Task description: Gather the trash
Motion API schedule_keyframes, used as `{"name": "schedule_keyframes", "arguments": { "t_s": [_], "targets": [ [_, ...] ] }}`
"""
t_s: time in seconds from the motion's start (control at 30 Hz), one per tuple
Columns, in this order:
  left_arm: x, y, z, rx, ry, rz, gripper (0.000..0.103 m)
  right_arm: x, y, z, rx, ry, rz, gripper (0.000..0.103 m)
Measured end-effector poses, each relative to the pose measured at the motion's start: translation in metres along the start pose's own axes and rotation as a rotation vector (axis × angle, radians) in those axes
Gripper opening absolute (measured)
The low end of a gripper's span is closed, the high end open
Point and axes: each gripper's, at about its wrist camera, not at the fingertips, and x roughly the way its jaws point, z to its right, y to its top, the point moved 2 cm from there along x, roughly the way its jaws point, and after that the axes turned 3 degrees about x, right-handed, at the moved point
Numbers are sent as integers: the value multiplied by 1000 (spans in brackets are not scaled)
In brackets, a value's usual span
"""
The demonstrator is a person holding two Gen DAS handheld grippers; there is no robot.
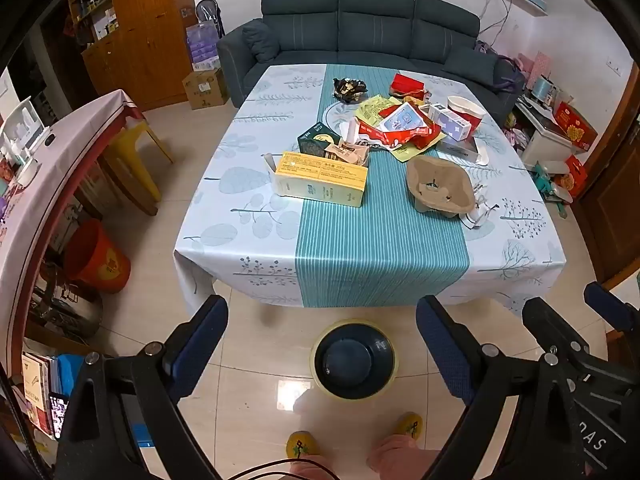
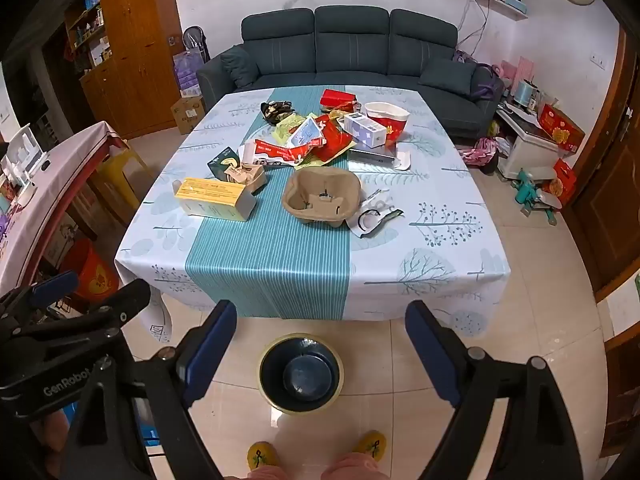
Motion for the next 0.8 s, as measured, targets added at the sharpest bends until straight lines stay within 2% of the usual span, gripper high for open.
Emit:
{"name": "schedule_keyframes", "arguments": {
  "t_s": [0.47,0.6,0.8],
  "targets": [
    [-3,0,-11,7,4,-11,94,-4,-1,-1,4,-1,-1,87],
    [2,1,-1,-2,14,-14,94,-7,-2,-2,1,-3,0,87],
    [-12,-5,-9,-3,11,0,94,-9,-4,-4,0,-4,5,87]
  ]
}}
